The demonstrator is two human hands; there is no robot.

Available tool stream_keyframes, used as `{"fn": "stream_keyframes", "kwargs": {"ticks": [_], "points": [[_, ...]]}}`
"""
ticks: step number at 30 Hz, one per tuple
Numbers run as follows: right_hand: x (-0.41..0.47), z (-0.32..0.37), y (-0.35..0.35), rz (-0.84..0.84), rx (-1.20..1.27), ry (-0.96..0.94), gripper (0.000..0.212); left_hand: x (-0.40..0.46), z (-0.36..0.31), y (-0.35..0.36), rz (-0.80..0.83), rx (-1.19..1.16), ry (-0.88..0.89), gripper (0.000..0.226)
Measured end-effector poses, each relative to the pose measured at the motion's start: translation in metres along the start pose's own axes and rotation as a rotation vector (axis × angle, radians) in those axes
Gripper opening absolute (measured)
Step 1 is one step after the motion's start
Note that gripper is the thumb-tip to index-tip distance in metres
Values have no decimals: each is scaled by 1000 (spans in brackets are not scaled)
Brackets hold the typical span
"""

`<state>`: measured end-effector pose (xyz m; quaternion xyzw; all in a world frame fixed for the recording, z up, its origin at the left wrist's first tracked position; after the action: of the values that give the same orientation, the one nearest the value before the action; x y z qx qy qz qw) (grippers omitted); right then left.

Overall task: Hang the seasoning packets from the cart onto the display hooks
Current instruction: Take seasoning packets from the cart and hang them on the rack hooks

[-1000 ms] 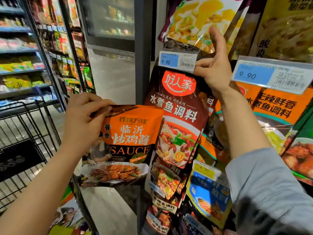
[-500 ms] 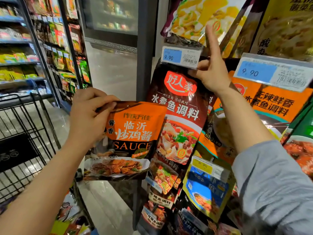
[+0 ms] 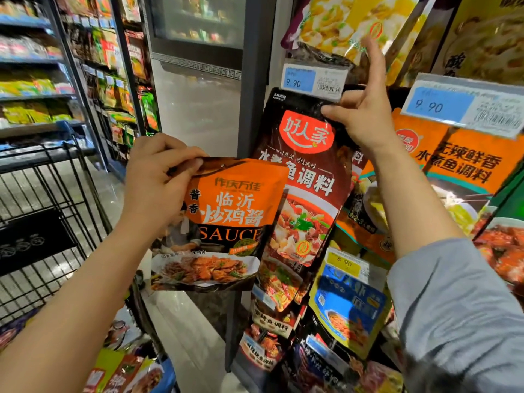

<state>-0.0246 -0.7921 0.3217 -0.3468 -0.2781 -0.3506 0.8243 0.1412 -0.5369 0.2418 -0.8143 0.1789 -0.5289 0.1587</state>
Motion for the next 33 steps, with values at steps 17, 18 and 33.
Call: {"fn": "stream_keyframes", "kwargs": {"ticks": [17,18,33], "points": [[23,-11,-5,51,-8,-49,104,-2,7,7,-13,13,16,21],[22,-12,-6,51,-7,-42,104,-1,6,8,-9,16,15,21],[33,-7,-4,18,-11,-36,100,10,6,8,-13,-3,-13,21]]}}
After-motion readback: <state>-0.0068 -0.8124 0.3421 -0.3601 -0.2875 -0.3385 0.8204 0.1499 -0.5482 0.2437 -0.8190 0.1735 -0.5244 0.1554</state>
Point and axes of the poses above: each hand's wrist, its own x-axis towards the middle knuckle, its own y-axis out of the palm, z = x × y, the point moved 2 cm from there along x, towards the middle knuckle, and after that the axes turned 4 degrees about z, right-handed, at the moved point
